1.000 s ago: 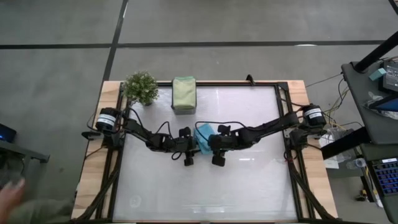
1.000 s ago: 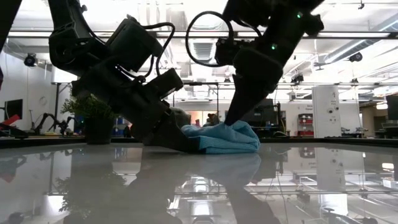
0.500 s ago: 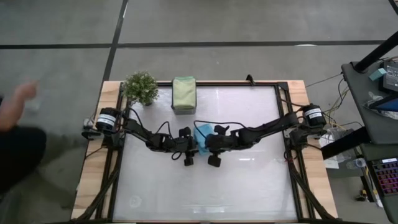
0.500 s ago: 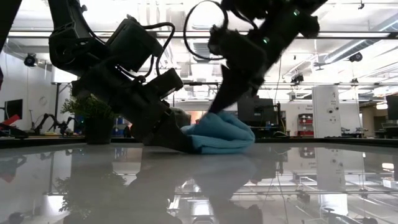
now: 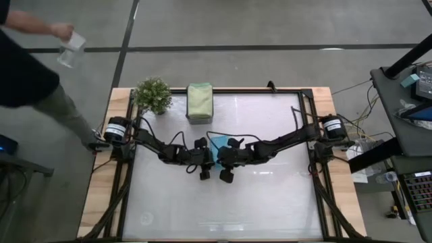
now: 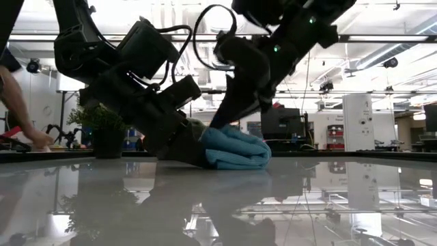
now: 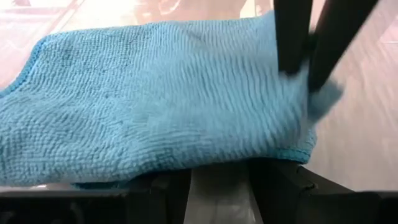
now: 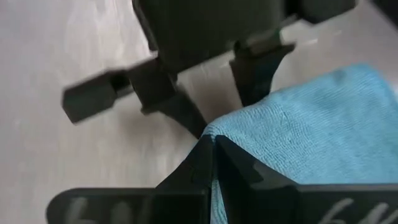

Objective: Fold microfiber towels
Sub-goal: Fold the blue towel

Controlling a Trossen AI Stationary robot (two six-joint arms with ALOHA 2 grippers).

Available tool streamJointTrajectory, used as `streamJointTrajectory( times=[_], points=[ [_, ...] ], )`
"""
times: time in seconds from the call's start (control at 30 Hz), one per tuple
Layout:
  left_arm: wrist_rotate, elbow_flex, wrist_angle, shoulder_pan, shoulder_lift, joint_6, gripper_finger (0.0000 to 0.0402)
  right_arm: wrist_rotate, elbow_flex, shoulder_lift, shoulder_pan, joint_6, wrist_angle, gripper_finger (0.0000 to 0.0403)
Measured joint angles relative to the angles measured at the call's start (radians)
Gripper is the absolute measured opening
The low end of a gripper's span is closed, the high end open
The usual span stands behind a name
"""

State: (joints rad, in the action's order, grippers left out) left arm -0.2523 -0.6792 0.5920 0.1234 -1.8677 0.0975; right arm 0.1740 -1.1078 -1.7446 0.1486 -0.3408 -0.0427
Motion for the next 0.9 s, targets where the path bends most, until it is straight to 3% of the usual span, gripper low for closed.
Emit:
streamJointTrajectory(
  times=[0.27, 0.5, 0.67, 0.9],
  points=[
    [0.019, 0.0, -0.041, 0.0, 0.026, -0.001, 0.0138, -0.015, -0.024, -0.063, 0.002, 0.0, 0.002, 0.0009],
    [0.026, 0.002, -0.333, 0.001, 0.173, -0.002, 0.0138, -0.017, -0.023, -0.07, 0.002, -0.003, 0.007, 0.0017],
    [0.024, 0.002, -0.418, 0.001, 0.283, -0.018, 0.0138, -0.027, -0.02, -0.07, 0.002, 0.001, 0.029, 0.006],
    [-0.04, 0.002, -0.329, -0.005, 0.334, -0.131, 0.0138, -0.077, -0.034, -0.041, 0.002, 0.091, 0.048, 0.0129]
  ],
)
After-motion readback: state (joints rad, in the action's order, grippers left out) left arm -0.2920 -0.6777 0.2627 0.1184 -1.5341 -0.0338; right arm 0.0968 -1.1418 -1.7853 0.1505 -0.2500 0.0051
